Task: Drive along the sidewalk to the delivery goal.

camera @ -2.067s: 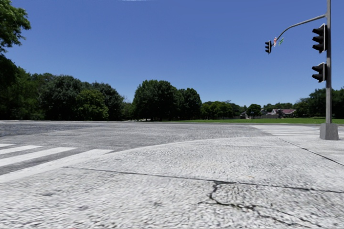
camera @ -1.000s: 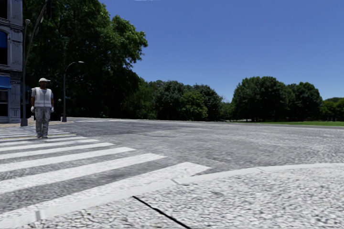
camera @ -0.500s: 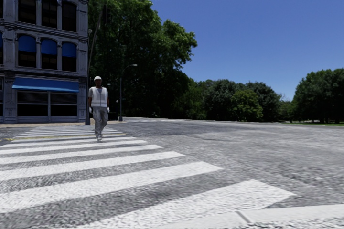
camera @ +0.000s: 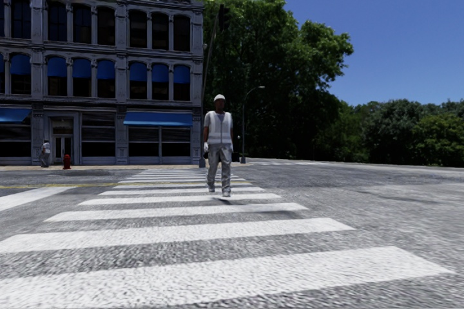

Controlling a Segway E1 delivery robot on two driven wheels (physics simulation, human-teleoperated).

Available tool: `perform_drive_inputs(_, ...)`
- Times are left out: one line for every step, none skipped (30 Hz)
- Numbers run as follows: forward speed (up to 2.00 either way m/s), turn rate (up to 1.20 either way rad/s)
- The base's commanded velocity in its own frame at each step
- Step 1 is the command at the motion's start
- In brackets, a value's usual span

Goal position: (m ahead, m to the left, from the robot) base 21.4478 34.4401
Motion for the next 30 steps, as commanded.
perform_drive_inputs(1.29,0.77)
perform_drive_inputs(1.29,0.77)
perform_drive_inputs(1.29,0.77)
perform_drive_inputs(1.29,0.77)
perform_drive_inputs(1.35,0.77)
perform_drive_inputs(1.4,0.77)
perform_drive_inputs(1.4,0.77)
perform_drive_inputs(1.44,0.77)
perform_drive_inputs(1.49,0.77)
perform_drive_inputs(1.51,0.77)
perform_drive_inputs(1.51,0.77)
perform_drive_inputs(1.51,0.77)
perform_drive_inputs(1.51,0.77)
perform_drive_inputs(1.51,0.77)
perform_drive_inputs(1.51,0.77)
perform_drive_inputs(1.52,0.77)
perform_drive_inputs(1.53,0.77)
perform_drive_inputs(1.55,0.7)
perform_drive_inputs(1.55,0.7)
perform_drive_inputs(1.58,0.0)
perform_drive_inputs(1.6,0.0)
perform_drive_inputs(1.6,0.0)
perform_drive_inputs(1.63,0.0)
perform_drive_inputs(1.64,0.0)
perform_drive_inputs(1.64,0.0)
perform_drive_inputs(1.64,0.0)
perform_drive_inputs(1.64,0.0)
perform_drive_inputs(1.64,0.0)
perform_drive_inputs(1.64,0.0)
perform_drive_inputs(1.64,0.0)
